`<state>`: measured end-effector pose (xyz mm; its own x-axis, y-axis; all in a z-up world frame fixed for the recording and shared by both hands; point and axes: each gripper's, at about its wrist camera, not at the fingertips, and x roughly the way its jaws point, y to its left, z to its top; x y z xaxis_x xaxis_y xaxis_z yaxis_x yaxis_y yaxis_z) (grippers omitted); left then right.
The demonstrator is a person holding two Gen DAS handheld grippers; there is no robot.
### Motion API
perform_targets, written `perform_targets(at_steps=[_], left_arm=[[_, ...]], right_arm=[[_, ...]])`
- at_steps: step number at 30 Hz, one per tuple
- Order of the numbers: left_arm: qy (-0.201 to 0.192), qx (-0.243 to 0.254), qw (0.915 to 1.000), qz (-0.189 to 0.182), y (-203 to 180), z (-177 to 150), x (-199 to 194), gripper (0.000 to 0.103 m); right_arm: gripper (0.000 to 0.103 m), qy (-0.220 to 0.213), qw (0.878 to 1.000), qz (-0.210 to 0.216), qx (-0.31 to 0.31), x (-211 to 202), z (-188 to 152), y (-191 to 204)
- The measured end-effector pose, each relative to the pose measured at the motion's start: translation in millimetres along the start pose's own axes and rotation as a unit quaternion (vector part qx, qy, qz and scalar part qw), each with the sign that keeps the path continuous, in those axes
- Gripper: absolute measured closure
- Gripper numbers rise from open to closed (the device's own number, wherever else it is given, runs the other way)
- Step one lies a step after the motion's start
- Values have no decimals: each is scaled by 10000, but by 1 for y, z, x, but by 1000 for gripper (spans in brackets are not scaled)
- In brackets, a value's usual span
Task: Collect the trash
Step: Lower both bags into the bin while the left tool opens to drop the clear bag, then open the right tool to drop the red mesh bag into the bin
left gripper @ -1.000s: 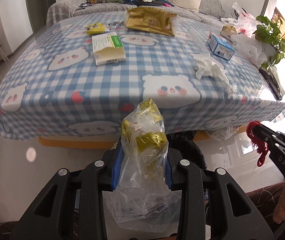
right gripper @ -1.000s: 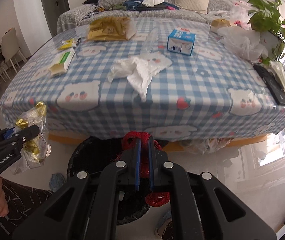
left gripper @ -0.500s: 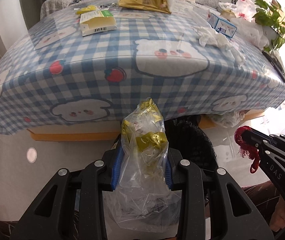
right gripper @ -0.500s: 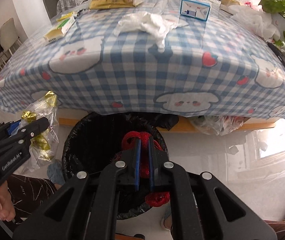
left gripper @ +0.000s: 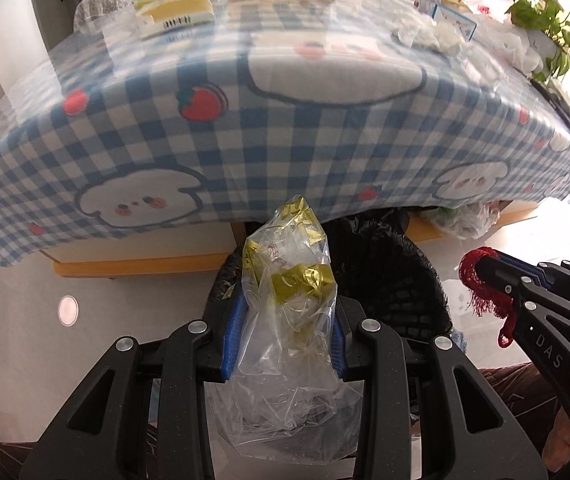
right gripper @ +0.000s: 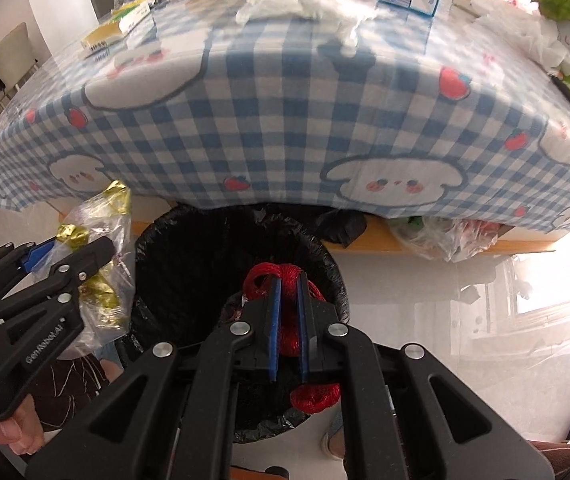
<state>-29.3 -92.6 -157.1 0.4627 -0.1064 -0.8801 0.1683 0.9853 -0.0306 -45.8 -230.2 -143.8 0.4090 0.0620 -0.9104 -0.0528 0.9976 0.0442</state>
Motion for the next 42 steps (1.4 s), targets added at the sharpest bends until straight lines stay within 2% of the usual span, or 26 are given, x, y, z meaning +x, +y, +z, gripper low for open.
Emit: perform_targets(at_steps=[16, 21, 25, 28, 30, 32, 38, 42], left_arm=[[482, 162, 9987, 80, -33, -12, 68, 68], [540, 274, 9982, 5, -48, -17, 77, 65], [462, 366, 9983, -17, -54, -21, 73, 54], [359, 369, 9987, 10, -52, -22, 68, 39], [323, 291, 9990, -43, -48, -22, 66, 35], [264, 241, 9994, -15, -45, -22, 64, 24], [111, 138, 9998, 112, -28, -24, 59, 10], [75, 87, 9997, 223, -12, -27, 58, 8]], right_arm=[[96, 212, 9995, -197, 92, 21, -7, -19], [96, 226, 9992, -255, 212, 22, -9, -28], [96, 174, 9993, -251, 237, 19, -9, -29], [96, 172, 9992, -261, 238, 20, -9, -27], [96, 176, 9992, -258, 229, 21, -8, -26], [96, 175, 9993, -252, 194, 23, -7, -22], [95, 229, 9995, -175, 152, 32, -8, -14], [95, 221, 9997, -90, 53, 37, -9, -3]])
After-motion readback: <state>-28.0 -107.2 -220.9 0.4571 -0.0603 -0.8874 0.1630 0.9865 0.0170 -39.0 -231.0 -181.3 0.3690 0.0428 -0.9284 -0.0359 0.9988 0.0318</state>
